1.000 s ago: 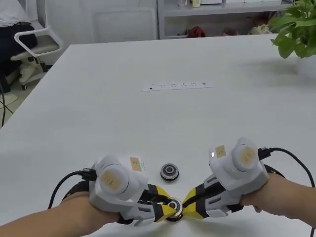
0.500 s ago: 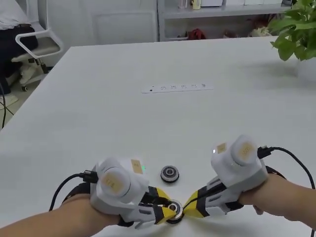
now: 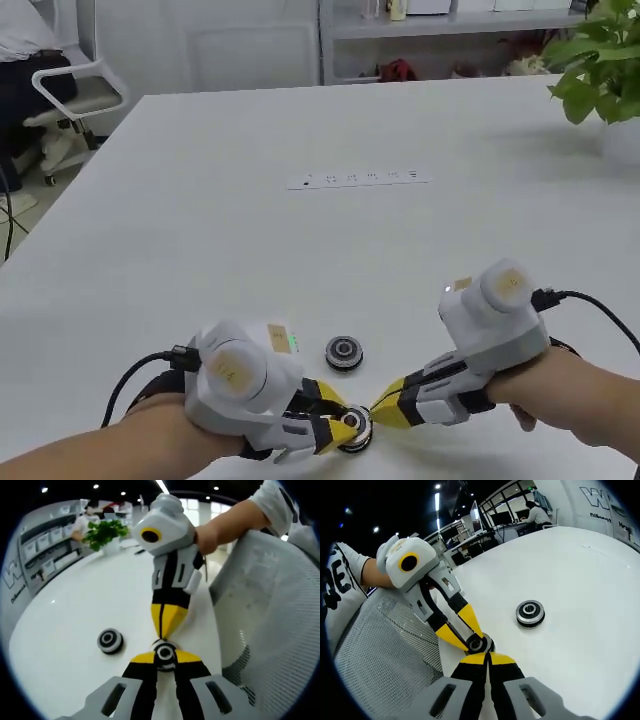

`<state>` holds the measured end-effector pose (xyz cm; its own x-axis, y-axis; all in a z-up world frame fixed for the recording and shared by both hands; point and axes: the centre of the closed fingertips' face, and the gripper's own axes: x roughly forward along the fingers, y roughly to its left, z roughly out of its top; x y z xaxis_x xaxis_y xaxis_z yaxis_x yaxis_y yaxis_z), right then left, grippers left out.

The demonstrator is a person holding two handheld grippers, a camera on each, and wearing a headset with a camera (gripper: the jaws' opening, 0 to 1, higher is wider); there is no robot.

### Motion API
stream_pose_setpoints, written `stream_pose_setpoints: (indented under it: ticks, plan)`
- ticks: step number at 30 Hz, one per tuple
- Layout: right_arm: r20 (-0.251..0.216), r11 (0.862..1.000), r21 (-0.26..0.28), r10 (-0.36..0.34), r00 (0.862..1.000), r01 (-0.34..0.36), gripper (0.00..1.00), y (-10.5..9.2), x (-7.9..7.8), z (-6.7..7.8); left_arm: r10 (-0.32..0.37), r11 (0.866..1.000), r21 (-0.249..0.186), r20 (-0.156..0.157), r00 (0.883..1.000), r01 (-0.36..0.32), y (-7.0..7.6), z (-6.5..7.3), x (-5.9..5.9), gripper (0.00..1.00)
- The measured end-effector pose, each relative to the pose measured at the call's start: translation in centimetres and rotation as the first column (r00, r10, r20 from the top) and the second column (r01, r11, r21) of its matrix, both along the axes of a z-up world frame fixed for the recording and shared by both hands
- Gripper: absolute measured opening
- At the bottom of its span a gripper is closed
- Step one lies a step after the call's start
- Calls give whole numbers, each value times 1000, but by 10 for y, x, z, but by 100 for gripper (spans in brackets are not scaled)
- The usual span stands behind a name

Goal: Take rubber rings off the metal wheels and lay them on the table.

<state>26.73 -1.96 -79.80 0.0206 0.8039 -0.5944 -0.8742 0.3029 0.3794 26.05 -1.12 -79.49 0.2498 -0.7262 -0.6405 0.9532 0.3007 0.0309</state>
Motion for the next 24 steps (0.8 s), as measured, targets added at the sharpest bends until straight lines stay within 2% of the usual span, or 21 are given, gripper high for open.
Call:
stream_pose_setpoints:
  ticks: [3,7,9,24]
  plan:
    - [-5,1000,2,-5,1000,5,0,0,0,0,1,1000,4,3,1000,-1,0,0,0,12]
    - [-34,999,31,-17,999,18,0,2,-2,3,6,1000,13,5,1000,-6,0,0,1,12]
    - [-22,1000,22,-10,1000,10,0,2,-2,2,7,1000,16,6,1000,-7,0,0,0,12]
    - [-27,999,30,14,1000,-14,0,9,-7,4,6,1000,30,9,1000,-6,0,-1,0,12]
